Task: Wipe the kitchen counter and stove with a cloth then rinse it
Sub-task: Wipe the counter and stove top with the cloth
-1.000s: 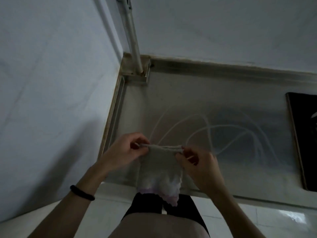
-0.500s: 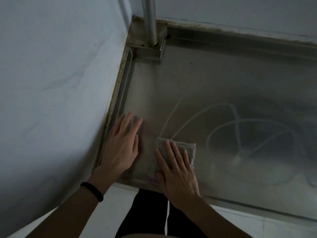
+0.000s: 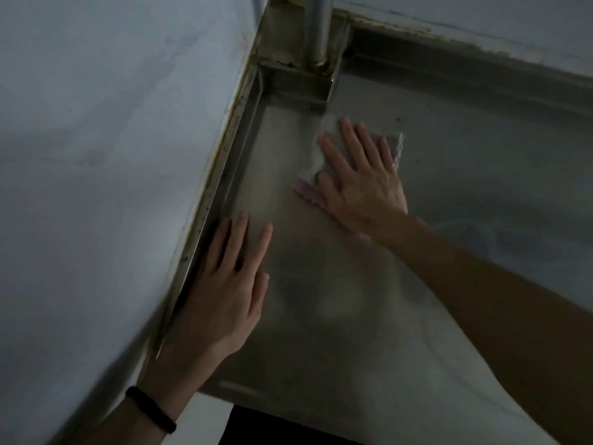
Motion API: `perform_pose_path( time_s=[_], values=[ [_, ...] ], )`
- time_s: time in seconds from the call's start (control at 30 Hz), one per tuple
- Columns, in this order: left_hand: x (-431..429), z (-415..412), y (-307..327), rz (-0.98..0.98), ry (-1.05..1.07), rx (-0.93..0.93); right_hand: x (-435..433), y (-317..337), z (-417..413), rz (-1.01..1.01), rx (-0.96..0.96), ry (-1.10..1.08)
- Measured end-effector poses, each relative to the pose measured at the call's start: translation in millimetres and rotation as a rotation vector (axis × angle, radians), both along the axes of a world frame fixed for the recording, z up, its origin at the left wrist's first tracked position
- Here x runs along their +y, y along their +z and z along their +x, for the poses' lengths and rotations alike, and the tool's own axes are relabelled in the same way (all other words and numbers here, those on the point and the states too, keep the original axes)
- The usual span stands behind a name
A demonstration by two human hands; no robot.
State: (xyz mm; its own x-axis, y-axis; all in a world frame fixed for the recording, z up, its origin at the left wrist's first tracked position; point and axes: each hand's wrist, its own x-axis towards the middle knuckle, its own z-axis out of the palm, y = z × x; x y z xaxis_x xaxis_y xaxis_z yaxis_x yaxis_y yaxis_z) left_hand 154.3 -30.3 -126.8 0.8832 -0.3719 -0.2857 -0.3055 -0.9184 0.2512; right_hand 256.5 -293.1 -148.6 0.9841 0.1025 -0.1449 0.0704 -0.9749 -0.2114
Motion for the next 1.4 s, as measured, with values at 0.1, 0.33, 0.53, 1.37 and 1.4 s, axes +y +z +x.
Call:
perform_pose_path(
  time_s=[0.1, 0.33, 0.53, 1.37, 1.4],
  values=[
    [0, 1, 6, -0.026, 0.017, 0.031, 9, 0, 21, 0.002, 0.002, -0.100],
    [-7, 24, 70, -0.441, 0.086, -0.034, 128, -2, -152, 0.161, -0.066, 0.115],
    [-15, 41, 88, -0.400, 0.073, -0.036, 126, -3, -133, 0.094, -0.031, 0.347],
    [-108, 59, -2, -0.145, 0.072, -0.038, 36, 10, -273, 0.062, -0.005, -0.404],
    [-110, 60, -7, -0.117, 0.060, -0.032, 32, 9, -265, 0.066, -0.007, -0.387]
  ],
)
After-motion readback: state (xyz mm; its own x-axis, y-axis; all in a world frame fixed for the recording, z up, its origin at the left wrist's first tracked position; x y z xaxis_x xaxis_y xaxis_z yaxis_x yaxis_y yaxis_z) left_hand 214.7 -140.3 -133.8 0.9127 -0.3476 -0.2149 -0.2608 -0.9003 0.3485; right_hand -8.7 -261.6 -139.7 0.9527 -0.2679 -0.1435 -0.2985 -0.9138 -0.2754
